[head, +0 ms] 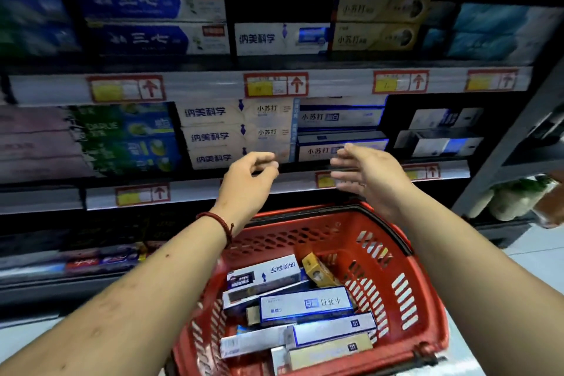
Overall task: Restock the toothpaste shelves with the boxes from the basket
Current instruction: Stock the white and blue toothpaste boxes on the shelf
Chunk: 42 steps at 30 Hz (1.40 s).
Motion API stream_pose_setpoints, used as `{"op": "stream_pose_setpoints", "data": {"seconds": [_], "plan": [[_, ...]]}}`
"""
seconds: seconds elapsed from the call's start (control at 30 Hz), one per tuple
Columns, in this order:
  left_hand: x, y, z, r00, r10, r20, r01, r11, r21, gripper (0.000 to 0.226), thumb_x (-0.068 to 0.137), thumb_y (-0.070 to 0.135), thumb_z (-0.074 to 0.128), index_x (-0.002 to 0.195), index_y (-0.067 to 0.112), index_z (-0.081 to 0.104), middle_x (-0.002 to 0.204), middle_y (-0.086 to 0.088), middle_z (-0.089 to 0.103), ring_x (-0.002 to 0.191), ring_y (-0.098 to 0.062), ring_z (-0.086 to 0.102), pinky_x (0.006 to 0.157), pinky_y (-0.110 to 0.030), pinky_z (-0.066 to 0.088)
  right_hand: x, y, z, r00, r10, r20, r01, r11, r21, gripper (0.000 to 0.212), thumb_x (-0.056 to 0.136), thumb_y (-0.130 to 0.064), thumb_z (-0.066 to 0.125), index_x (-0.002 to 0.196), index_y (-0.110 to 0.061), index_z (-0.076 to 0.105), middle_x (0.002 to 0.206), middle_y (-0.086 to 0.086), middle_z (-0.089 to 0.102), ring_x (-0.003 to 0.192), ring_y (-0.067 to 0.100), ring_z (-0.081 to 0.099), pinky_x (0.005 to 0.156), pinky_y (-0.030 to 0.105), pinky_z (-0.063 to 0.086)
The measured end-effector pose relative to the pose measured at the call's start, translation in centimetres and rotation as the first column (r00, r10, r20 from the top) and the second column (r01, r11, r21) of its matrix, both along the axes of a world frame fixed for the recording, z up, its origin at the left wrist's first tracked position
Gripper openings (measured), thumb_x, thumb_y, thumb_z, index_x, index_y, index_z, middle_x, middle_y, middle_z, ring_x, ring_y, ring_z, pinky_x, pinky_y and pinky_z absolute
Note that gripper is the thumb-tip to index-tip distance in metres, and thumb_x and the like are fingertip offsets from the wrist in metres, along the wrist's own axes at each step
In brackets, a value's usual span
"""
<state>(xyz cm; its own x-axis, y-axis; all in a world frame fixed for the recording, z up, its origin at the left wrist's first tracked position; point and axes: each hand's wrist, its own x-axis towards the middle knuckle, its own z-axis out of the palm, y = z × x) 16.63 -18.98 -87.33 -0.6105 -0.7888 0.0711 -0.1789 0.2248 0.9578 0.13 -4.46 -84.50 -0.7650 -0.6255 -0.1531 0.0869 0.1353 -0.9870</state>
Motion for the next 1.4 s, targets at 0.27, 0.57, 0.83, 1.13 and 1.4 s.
{"op": "stream_pose_setpoints", "data": {"seconds": [0.27,0.57,0.83,1.13,1.4], "plan": [[5.2,0.8,-1.9,0.993,-0.073,0.098,0.065,0.995,0.078,0.01,0.095,0.022,0.068,0.098,0.031,0.07,0.102,0.0,0.075,0.102,-0.021,0.071,0.095,-0.04,0.057,6.3,0.9,-4.0,0.972,0.127,0.197,-0.137,0.99,0.033,0.036,0.105,-0.037,0.048,0.118,-0.008,0.064,0.117,0.015,0.072,0.106,0.035,0.07,0.092,0.045,0.056],[7.3,1.1,-7.4,0.943,-0.101,0.316,0.027,0.973,0.231,0.014,0.093,0.014,0.061,0.082,0.017,0.069,0.092,-0.018,0.074,0.076,-0.02,0.059,0.071,-0.033,0.048,7.9,-0.8,-8.3,0.918,0.22,0.33,-0.262,0.961,0.088,0.043,0.106,-0.042,0.044,0.122,-0.007,0.064,0.113,0.015,0.075,0.104,0.035,0.072,0.089,0.044,0.058],[4.2,0.5,-12.8,0.81,-0.149,0.567,0.025,0.975,0.22,0.018,0.088,0.026,0.058,0.075,0.019,0.068,0.064,-0.003,0.054,0.063,-0.02,0.046,0.064,-0.028,0.035,6.6,-3.4,-13.1,0.906,0.16,0.391,-0.256,0.944,0.208,0.047,0.106,-0.043,0.042,0.127,-0.005,0.06,0.118,0.016,0.072,0.105,0.037,0.07,0.085,0.043,0.058],[1.3,-1.5,-18.0,0.545,-0.106,0.832,0.024,0.994,0.111,0.039,0.096,0.025,0.055,0.125,0.001,0.066,0.128,-0.019,0.066,0.116,-0.034,0.064,0.088,-0.033,0.05,2.6,-4.8,-19.1,0.889,0.086,0.45,-0.25,0.914,0.32,0.048,0.105,-0.046,0.042,0.125,-0.006,0.062,0.119,0.016,0.071,0.107,0.039,0.069,0.088,0.044,0.058],[1.5,-3.5,-19.8,0.496,-0.187,0.848,0.019,0.979,0.205,0.041,0.098,0.024,0.057,0.131,0.0,0.058,0.134,-0.018,0.06,0.119,-0.034,0.059,0.082,-0.03,0.042,1.5,-5.7,-24.1,0.901,-0.048,0.432,-0.136,0.913,0.384,0.042,0.103,-0.044,0.05,0.112,-0.006,0.065,0.114,0.018,0.07,0.105,0.032,0.068,0.084,0.042,0.058]]}}
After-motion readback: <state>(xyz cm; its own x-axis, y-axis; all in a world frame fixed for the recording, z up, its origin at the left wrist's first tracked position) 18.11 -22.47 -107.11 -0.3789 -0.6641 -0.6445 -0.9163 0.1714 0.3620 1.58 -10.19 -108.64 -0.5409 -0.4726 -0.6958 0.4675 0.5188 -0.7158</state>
